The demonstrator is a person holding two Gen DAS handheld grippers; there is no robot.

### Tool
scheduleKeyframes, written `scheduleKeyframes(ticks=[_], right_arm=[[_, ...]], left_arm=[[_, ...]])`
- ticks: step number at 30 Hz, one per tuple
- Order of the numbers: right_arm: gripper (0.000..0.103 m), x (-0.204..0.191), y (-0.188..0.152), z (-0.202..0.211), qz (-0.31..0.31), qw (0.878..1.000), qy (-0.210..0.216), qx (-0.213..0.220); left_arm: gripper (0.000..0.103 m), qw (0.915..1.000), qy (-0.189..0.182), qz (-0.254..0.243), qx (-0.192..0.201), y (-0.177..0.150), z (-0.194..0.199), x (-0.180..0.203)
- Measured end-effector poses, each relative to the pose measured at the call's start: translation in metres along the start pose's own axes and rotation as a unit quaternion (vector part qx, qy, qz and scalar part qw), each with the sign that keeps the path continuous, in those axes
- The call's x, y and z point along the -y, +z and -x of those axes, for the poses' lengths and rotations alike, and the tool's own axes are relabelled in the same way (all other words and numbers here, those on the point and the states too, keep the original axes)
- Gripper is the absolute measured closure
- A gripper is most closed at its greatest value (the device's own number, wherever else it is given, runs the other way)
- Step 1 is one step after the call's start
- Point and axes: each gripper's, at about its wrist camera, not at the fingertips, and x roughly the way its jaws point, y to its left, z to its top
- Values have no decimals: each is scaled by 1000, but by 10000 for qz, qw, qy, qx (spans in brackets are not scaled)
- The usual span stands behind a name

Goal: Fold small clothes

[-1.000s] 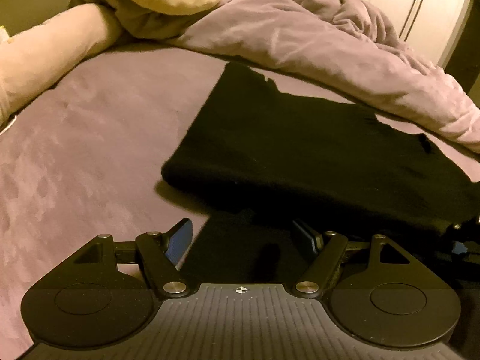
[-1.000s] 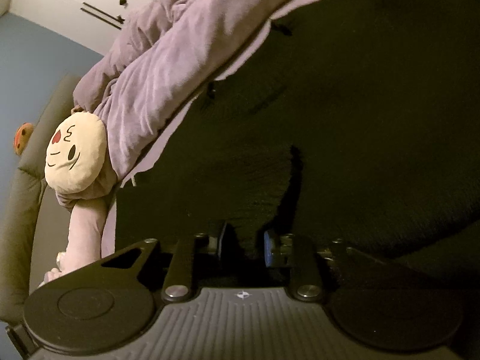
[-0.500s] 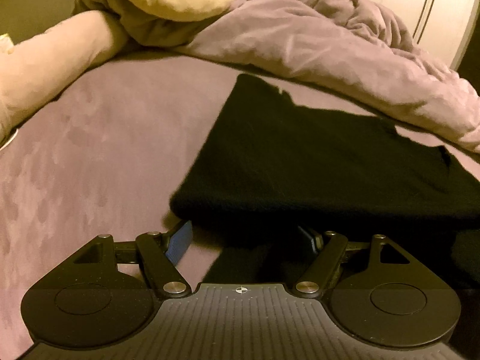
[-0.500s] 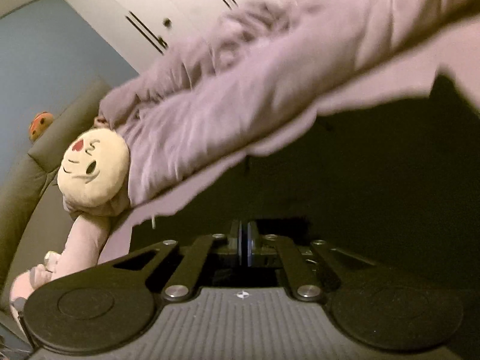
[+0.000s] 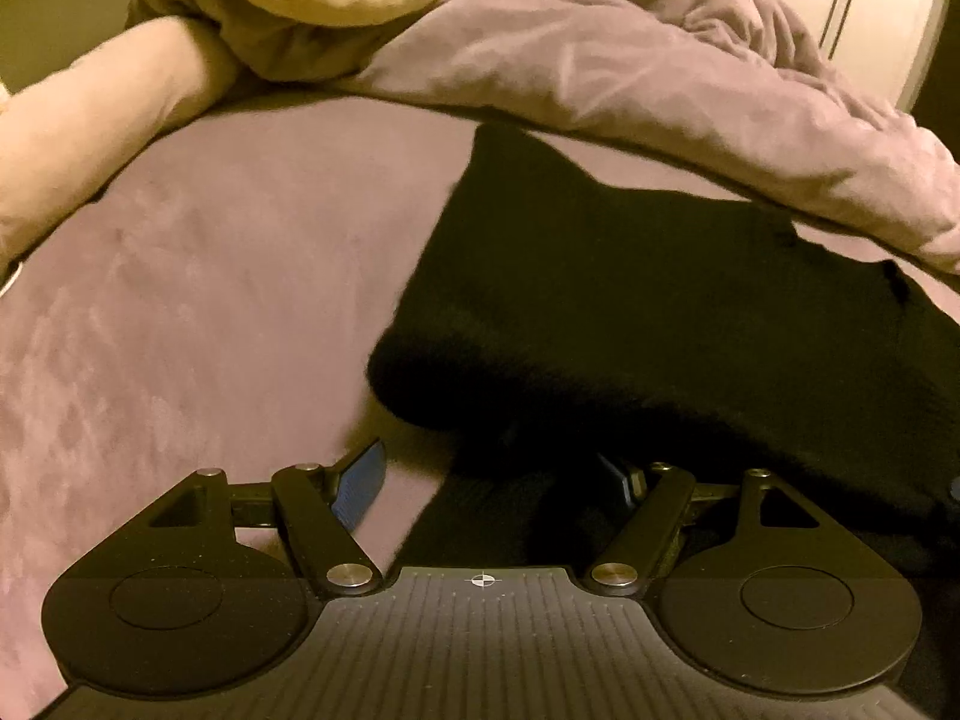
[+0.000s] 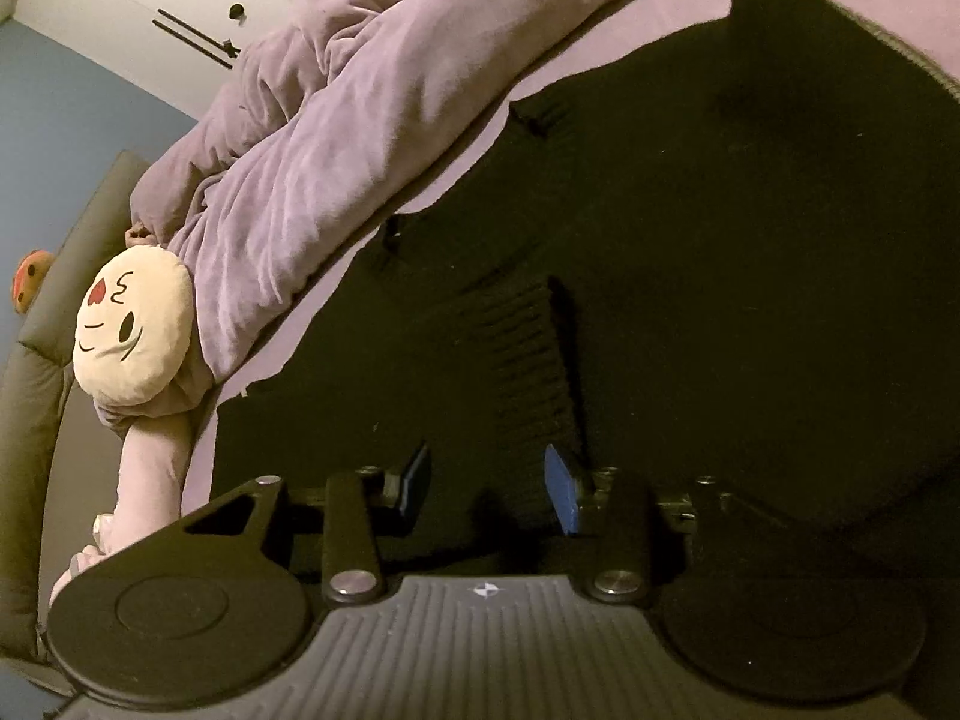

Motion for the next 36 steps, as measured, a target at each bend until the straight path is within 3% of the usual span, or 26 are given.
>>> scheduleKeyframes(ticks=[5, 7, 8, 9, 13, 16, 17, 19, 21, 23, 25, 32, 34, 35, 36], right_arm=[[62, -2, 7, -28, -54, 9995, 161, -282], [77, -4, 7, -35, -88, 9988, 286, -385], [98, -7, 8, -38, -57, 9985, 329, -438], [103, -12, 7, -40, 35, 9983, 315, -497], [103, -51, 3, -28, 1391, 9899, -244, -98], [103, -61, 13, -6, 1781, 9831, -333, 252], [98, -60, 17, 0, 1827, 9816, -461, 323], [96, -48, 25, 7, 1588, 9860, -462, 208], [76, -29, 27, 9, 1172, 9923, -389, -23], [71, -14, 23, 8, 952, 9941, -449, -246], [71, -3, 16, 2, 757, 9955, -406, -394], [70, 15, 16, -38, -125, 9981, 355, -494], [80, 15, 19, -47, -407, 9965, 494, -532], [91, 12, 20, -48, -433, 9963, 505, -550], [92, 7, 22, -47, -318, 9970, 459, -538]], left_arm=[[25, 9999, -15, 93, -42, 1, -5, -2], [25, 10000, 0, 61, -37, 2, -6, -2], [25, 10000, 14, 55, -31, 3, -6, -2], [25, 10000, 22, 61, -24, 4, -7, -2], [25, 9999, 64, 130, -4, 8, -8, -3], [25, 9999, 88, 82, -10, 10, -9, -3], [25, 9999, 92, 74, -7, 10, -9, -3], [25, 9999, 98, 95, -14, 10, -10, -3], [25, 9999, 104, 127, -16, 10, -10, -3], [25, 9998, 112, 141, -32, 10, -12, -3], [25, 9998, 114, 149, -39, 10, -13, -4], [25, 9998, 174, 130, -45, 11, -19, -3], [25, 9997, 190, 151, -46, 12, -20, -2], [25, 9997, 202, 135, -47, 13, -20, -2], [25, 9997, 221, 98, -42, 13, -20, -1]])
